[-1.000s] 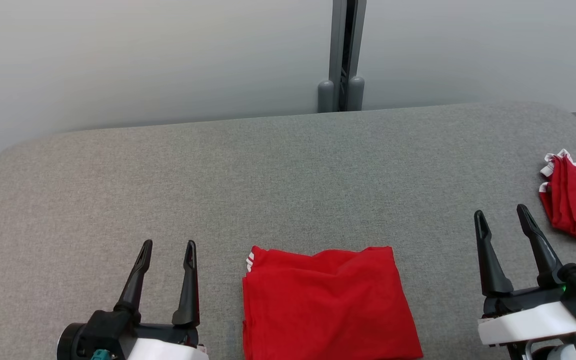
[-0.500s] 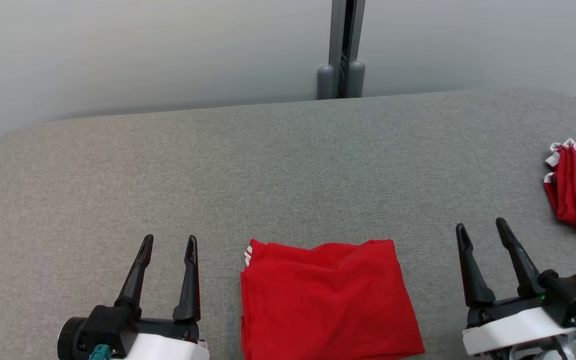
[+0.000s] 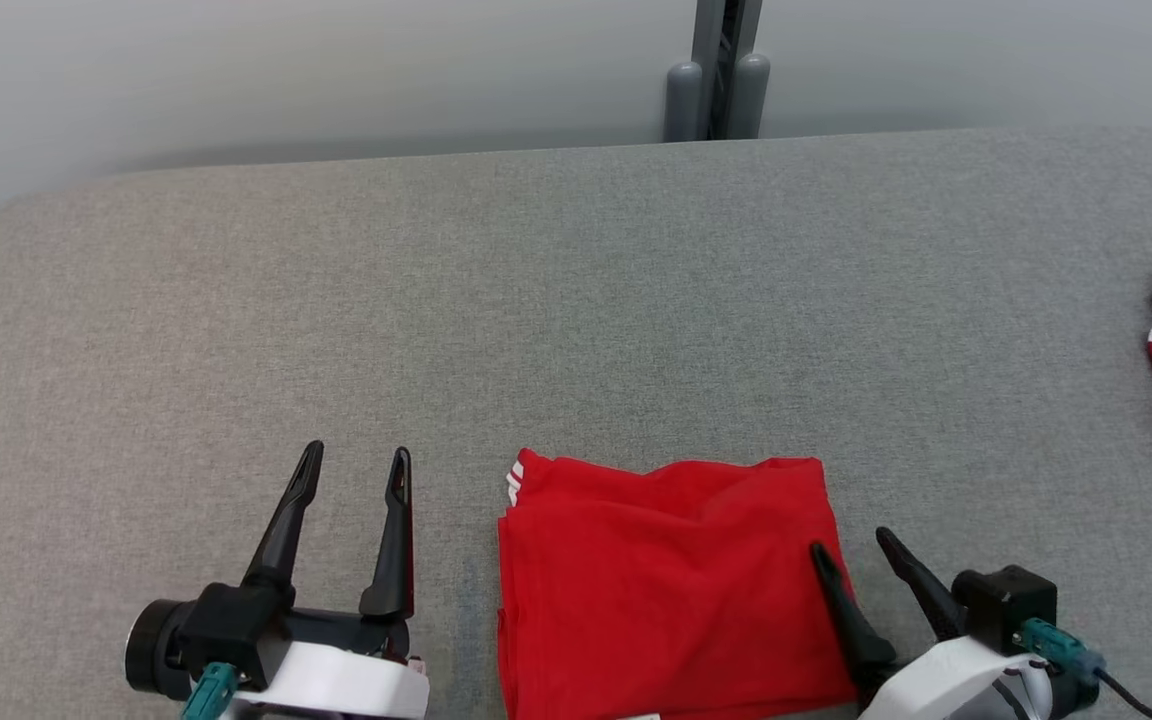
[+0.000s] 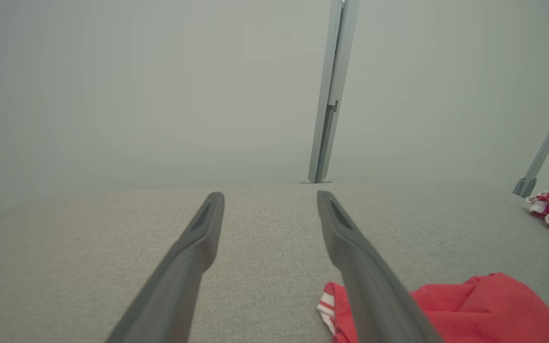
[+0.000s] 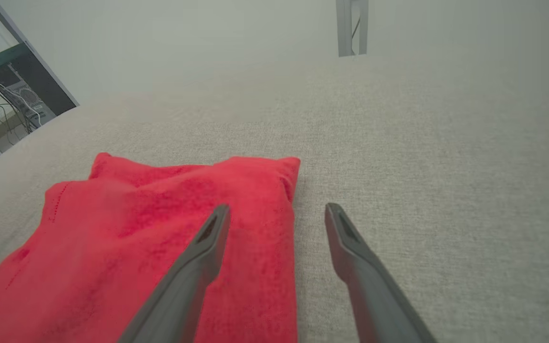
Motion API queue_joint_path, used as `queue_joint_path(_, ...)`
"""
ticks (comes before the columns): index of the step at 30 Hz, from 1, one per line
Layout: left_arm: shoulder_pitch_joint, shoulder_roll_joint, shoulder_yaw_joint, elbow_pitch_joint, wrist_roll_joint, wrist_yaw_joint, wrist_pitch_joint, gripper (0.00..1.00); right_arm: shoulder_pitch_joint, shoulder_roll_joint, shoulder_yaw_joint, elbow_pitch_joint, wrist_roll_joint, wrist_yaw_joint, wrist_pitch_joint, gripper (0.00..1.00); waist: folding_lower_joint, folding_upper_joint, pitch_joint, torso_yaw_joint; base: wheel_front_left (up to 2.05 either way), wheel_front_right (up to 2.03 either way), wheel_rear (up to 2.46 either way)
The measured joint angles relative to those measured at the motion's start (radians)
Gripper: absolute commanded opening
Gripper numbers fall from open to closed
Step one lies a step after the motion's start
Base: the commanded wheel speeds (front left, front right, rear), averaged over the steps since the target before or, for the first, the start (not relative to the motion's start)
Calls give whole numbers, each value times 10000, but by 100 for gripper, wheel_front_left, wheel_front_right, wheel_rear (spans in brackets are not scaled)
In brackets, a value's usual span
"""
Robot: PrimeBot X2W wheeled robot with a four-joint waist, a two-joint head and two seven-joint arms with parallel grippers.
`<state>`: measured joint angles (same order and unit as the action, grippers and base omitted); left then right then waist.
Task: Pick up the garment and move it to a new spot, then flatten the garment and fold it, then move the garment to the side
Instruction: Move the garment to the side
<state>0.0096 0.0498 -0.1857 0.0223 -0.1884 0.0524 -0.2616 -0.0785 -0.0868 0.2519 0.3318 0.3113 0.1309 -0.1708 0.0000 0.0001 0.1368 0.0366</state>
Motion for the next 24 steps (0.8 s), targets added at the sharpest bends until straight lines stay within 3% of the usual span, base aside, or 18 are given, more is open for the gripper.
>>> queue_joint_path(10,-229,0,-144,36,38,-19,0,100,-522,109,267,1415,301,-2,646,100,0,0,196,364,0,0,0)
queue_joint_path(11,-230,-2,-159,40,36,-17,0,100,-571,94,383,1494,353,-2,660,93,0,0,203,392,0,0,0)
queue_joint_path(12,-231,-2,-171,44,38,-15,0,100,-627,67,491,1578,431,-2,685,45,0,0,207,416,0,0,0)
queue_joint_path(13,-232,0,-180,54,36,-15,0,100,-682,19,579,1638,435,-2,685,10,0,0,206,437,0,0,0)
queue_joint_path(14,-233,0,-190,61,36,-13,0,100,-746,-50,646,1703,416,0,673,10,0,0,199,452,0,0,0)
queue_joint_path(15,-233,0,-198,67,36,-10,0,100,-806,-121,727,1764,391,0,658,0,0,0,186,461,0,0,0)
queue_joint_path(24,-230,0,-336,-71,240,-92,0,100,-1360,-811,706,2050,-405,2,303,0,0,0,26,146,0,0,0)
